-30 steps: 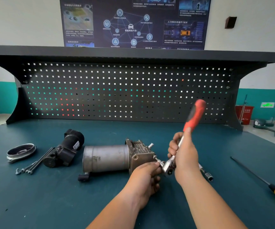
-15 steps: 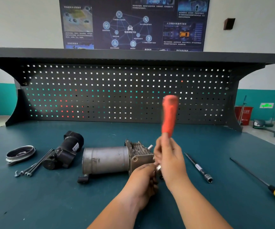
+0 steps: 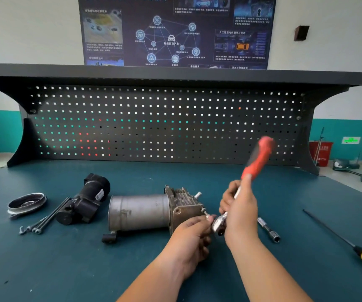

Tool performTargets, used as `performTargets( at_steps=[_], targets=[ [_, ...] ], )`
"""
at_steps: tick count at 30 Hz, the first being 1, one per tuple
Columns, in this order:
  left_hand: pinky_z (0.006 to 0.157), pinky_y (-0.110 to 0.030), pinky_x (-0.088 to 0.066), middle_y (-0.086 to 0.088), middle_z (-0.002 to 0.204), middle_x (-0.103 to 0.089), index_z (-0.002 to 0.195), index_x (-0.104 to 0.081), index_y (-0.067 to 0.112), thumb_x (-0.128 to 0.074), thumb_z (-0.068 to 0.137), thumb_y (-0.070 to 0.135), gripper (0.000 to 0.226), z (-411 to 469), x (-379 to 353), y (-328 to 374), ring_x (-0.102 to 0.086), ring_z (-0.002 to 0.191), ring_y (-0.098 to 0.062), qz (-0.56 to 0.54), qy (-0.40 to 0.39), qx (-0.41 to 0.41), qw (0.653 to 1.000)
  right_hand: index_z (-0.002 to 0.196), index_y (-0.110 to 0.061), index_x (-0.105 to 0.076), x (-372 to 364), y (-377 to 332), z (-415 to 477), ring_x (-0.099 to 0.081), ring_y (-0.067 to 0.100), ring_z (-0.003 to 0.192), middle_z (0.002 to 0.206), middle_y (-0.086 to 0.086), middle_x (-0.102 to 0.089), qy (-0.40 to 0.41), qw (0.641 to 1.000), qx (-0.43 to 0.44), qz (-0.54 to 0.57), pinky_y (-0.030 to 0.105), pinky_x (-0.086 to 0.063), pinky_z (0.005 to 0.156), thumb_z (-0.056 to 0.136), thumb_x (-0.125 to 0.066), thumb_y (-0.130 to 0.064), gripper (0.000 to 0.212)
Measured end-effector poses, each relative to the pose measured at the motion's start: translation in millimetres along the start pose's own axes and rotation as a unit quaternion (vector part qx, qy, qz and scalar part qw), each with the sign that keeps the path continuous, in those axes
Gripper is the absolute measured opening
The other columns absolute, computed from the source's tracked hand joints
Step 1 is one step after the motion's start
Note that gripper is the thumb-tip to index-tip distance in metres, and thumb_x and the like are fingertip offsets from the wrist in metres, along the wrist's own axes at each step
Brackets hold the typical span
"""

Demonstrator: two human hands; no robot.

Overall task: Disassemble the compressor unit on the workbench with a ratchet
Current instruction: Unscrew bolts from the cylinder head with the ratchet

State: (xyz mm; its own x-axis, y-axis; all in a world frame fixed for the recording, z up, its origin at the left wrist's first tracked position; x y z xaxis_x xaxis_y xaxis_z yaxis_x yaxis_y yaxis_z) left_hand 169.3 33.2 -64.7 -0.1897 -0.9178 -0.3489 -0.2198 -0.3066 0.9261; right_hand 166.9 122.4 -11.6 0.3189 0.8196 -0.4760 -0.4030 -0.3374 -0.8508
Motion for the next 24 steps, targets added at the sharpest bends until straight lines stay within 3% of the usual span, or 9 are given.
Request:
performTargets(
  at_steps=[3, 6, 8, 9, 11, 13, 17, 21, 24],
  targets=[
    [0.043, -0.017, -0.027, 0.001, 0.056, -0.048, 0.075, -0.063, 0.014, -0.052, 0.092, 0.01, 0.021, 4, 9, -5, -0.042, 0.044, -0.007, -0.012, -0.025, -0.026, 0.999, 0.066, -0.023, -0.046, -9, 5, -16, -0.033, 0.006, 0.044, 0.045, -0.009, -0.039, -0.159, 0.954, 0.184, -0.173, 0.026, -0.029, 0.047, 0.083, -0.04, -0.06, 0.041],
    [0.067, -0.026, -0.04, -0.01, 0.077, -0.059, 0.091, -0.066, 0.008, -0.055, 0.092, 0.016, 0.014, -10, -7, 9, -0.055, 0.072, -0.013, -0.047, -0.014, -0.136, 0.989, 0.079, -0.039, -0.053, -13, 14, -24, -0.045, 0.012, 0.062, 0.063, -0.016, -0.054, -0.277, 0.805, 0.305, -0.428, 0.025, -0.036, 0.056, 0.074, -0.032, -0.072, 0.039],
    [0.077, -0.018, -0.036, -0.011, 0.075, -0.061, 0.088, -0.066, 0.006, -0.067, 0.083, 0.008, 0.006, -9, -10, 31, -0.049, 0.076, -0.005, -0.278, 0.085, -0.208, 0.934, 0.082, -0.049, -0.051, -15, 17, -25, -0.043, 0.009, 0.067, 0.066, -0.023, -0.053, -0.304, 0.763, 0.32, -0.472, 0.017, -0.036, 0.058, 0.073, -0.03, -0.074, 0.034],
    [0.077, -0.018, -0.036, -0.012, 0.074, -0.062, 0.093, -0.066, 0.005, -0.064, 0.085, 0.007, 0.009, -13, -9, 34, -0.05, 0.076, -0.007, -0.294, 0.062, -0.196, 0.933, 0.087, -0.043, -0.052, -15, 18, -25, -0.044, 0.01, 0.067, 0.066, -0.021, -0.054, -0.307, 0.775, 0.312, -0.456, 0.018, -0.037, 0.06, 0.073, -0.031, -0.074, 0.04],
    [0.07, -0.026, -0.038, -0.013, 0.083, -0.059, 0.103, -0.062, 0.013, -0.048, 0.095, 0.018, 0.017, -7, -4, 9, -0.054, 0.077, -0.016, -0.06, 0.046, -0.157, 0.985, 0.085, -0.024, -0.058, -14, 17, -25, -0.048, 0.012, 0.064, 0.066, -0.009, -0.056, -0.297, 0.838, 0.275, -0.367, 0.03, -0.043, 0.065, 0.075, -0.037, -0.07, 0.051],
    [0.057, -0.025, -0.031, -0.013, 0.08, -0.05, 0.094, -0.059, 0.013, -0.041, 0.094, 0.013, 0.018, 4, 11, -5, -0.046, 0.067, -0.018, -0.012, -0.03, -0.048, 0.998, 0.071, -0.021, -0.055, -13, 14, -23, -0.045, 0.008, 0.056, 0.057, -0.007, -0.052, -0.264, 0.898, 0.235, -0.263, 0.029, -0.038, 0.057, 0.081, -0.046, -0.061, 0.042],
    [0.039, -0.015, -0.022, 0.003, 0.054, -0.038, 0.066, -0.053, 0.018, -0.05, 0.092, 0.011, 0.028, 2, 7, 3, -0.032, 0.042, -0.005, -0.006, 0.016, -0.013, 1.0, 0.064, -0.014, -0.04, -10, 11, -20, -0.03, 0.004, 0.042, 0.045, -0.009, -0.036, -0.166, 0.976, 0.123, -0.068, 0.022, -0.028, 0.045, 0.088, -0.046, -0.047, 0.041],
    [0.036, -0.013, -0.022, 0.006, 0.048, -0.038, 0.074, -0.063, 0.017, -0.06, 0.09, 0.021, 0.016, 3, 6, 2, -0.034, 0.039, -0.004, -0.021, 0.012, -0.006, 1.0, 0.063, -0.017, -0.033, 1, 7, -9, -0.026, 0.007, 0.034, 0.04, -0.01, -0.027, 0.036, 0.994, -0.027, 0.095, 0.022, -0.03, 0.04, 0.097, -0.038, -0.048, 0.045],
    [0.036, -0.013, -0.023, 0.009, 0.046, -0.042, 0.076, -0.066, 0.016, -0.059, 0.091, 0.021, 0.017, 2, 2, 3, -0.036, 0.04, -0.002, -0.023, 0.009, 0.004, 1.0, 0.063, -0.018, -0.032, 15, 11, 4, -0.026, 0.012, 0.031, 0.037, -0.008, -0.027, 0.148, 0.944, -0.166, 0.242, 0.026, -0.027, 0.046, 0.094, -0.036, -0.056, 0.049]
  ],
)
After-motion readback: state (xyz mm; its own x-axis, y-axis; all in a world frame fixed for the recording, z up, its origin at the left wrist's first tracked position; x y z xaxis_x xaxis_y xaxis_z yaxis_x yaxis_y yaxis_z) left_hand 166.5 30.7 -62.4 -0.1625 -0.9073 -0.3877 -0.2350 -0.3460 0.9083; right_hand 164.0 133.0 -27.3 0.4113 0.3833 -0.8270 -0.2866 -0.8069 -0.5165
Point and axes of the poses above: each hand's wrist, its own z-axis towards the middle knuckle, its own x-axis out of the back of the hand, y = z × x, the point moved 1 cm from there along z, towards the middle knuckle
